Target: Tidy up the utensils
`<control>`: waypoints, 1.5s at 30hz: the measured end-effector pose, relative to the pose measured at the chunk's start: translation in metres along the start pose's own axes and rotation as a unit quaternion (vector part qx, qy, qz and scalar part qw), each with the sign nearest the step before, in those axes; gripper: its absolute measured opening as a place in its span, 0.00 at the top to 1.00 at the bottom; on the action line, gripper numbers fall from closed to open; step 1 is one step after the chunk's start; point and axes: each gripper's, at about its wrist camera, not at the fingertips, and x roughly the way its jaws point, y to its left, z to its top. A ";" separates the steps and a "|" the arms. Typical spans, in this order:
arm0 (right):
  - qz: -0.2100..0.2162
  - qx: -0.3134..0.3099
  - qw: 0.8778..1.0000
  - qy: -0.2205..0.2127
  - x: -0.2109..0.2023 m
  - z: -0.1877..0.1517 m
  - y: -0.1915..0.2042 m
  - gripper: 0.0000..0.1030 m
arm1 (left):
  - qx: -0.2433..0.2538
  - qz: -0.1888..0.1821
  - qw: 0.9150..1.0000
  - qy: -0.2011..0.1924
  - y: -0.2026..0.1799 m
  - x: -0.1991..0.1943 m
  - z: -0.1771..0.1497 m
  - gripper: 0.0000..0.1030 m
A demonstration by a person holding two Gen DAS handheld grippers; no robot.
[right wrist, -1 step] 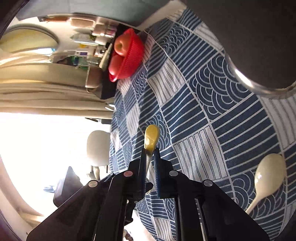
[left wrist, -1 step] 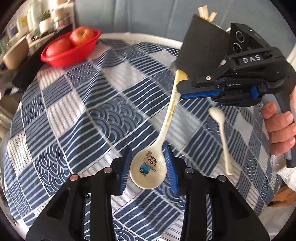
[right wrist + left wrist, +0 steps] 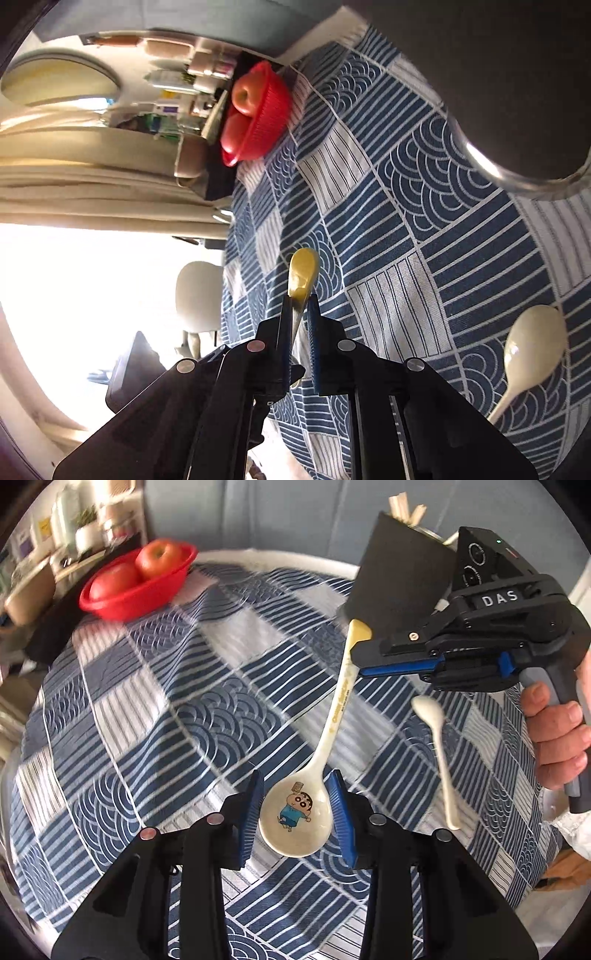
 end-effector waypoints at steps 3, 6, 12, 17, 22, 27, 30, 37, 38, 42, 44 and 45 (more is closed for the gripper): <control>0.012 -0.014 1.000 -0.015 -0.020 -0.001 0.005 0.93 | 0.020 0.000 1.000 -0.007 -0.012 -0.011 0.010 0.64; 0.019 -0.029 0.999 -0.036 -0.041 0.000 0.012 0.93 | 0.033 -0.010 0.999 -0.016 -0.022 -0.023 0.021 0.64; 0.039 -0.058 0.995 -0.077 -0.078 0.009 0.032 0.92 | 0.076 -0.006 0.997 -0.032 -0.044 -0.049 0.050 0.65; 0.056 -0.072 0.990 -0.111 -0.119 0.018 0.044 0.92 | 0.119 -0.004 0.992 -0.043 -0.067 -0.069 0.083 0.65; 0.077 -0.065 0.985 -0.139 -0.149 0.033 0.044 0.92 | 0.159 -0.001 0.986 -0.043 -0.086 -0.079 0.118 0.65; 0.111 -0.045 0.976 -0.180 -0.182 0.055 0.036 0.99 | 0.222 0.017 0.975 -0.017 -0.102 -0.073 0.153 0.93; 0.100 -0.046 0.972 -0.206 -0.202 0.074 0.032 0.99 | 0.236 0.005 0.971 -0.021 -0.109 -0.067 0.179 0.93; 0.059 -0.078 0.974 -0.205 -0.211 0.072 0.028 0.96 | 0.209 0.000 0.978 -0.003 -0.098 -0.030 0.196 0.46; 0.044 -0.087 0.976 -0.197 -0.206 0.068 0.029 0.95 | 0.199 -0.005 0.980 -0.001 -0.090 -0.026 0.191 0.37; 0.002 -0.114 0.980 -0.164 -0.184 0.055 0.031 0.95 | 0.160 -0.005 0.987 0.016 -0.056 -0.009 0.176 0.26; -0.015 -0.128 0.980 -0.148 -0.173 0.049 0.032 0.92 | 0.147 0.002 0.989 0.023 -0.039 -0.001 0.169 0.25; -0.026 -0.135 0.981 -0.140 -0.167 0.046 0.033 0.86 | 0.135 0.003 0.990 0.032 -0.027 0.004 0.166 0.24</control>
